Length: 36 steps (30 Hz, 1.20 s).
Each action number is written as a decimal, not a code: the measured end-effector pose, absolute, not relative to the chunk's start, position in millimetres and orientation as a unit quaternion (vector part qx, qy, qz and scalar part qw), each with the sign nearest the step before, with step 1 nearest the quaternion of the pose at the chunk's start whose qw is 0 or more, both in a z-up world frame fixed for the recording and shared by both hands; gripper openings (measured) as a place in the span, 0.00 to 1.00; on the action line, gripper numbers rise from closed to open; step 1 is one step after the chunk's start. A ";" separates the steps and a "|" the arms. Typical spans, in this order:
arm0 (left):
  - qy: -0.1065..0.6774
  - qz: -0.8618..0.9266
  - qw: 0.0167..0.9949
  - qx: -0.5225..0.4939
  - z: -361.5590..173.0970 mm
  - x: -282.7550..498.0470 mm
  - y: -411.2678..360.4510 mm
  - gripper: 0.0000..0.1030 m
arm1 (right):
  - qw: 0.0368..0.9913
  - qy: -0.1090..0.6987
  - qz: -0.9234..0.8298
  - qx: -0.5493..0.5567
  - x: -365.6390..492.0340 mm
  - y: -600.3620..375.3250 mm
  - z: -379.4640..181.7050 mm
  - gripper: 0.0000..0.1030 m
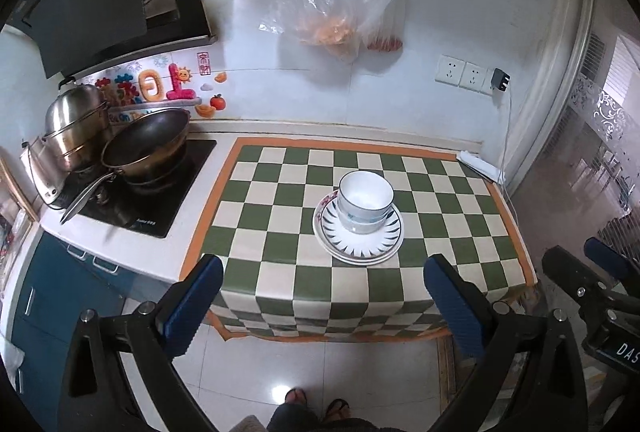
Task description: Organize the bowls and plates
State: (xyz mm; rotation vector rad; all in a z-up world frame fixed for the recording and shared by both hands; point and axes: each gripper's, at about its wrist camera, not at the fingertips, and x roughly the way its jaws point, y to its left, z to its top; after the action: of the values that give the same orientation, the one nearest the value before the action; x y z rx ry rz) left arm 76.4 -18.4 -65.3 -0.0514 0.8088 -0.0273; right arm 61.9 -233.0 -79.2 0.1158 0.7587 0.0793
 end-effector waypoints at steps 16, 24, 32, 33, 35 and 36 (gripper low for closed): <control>0.393 -0.005 0.919 -0.020 -60.5 48.8 -4.6 1.00 | 0.931 0.360 0.044 0.041 31.2 -218.8 -64.9 0.98; 0.378 -0.007 0.926 -0.014 -49.3 45.3 10.5 1.00 | 0.929 0.365 0.038 0.041 36.6 -210.8 -66.4 0.98; 0.366 -0.010 0.930 -0.008 -40.6 40.7 23.1 1.00 | 0.931 0.362 0.032 0.046 39.7 -203.8 -66.4 0.98; 0.366 -0.011 0.931 -0.007 -40.3 40.6 23.8 1.00 | 0.931 0.361 0.031 0.046 40.0 -203.2 -66.0 0.98; 0.365 -0.014 0.931 -0.006 -40.3 40.3 24.3 1.00 | 0.932 0.359 0.028 0.044 39.6 -200.8 -66.3 0.98; 0.365 -0.017 0.931 -0.006 -39.9 39.6 24.8 1.00 | 0.932 0.359 0.028 0.045 38.9 -199.5 -65.7 0.98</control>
State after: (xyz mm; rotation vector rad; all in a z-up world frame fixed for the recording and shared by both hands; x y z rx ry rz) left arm 39.6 24.8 -40.0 -0.0122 0.7478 -0.0340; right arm 38.9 -199.5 -65.7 0.0911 0.7353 0.0578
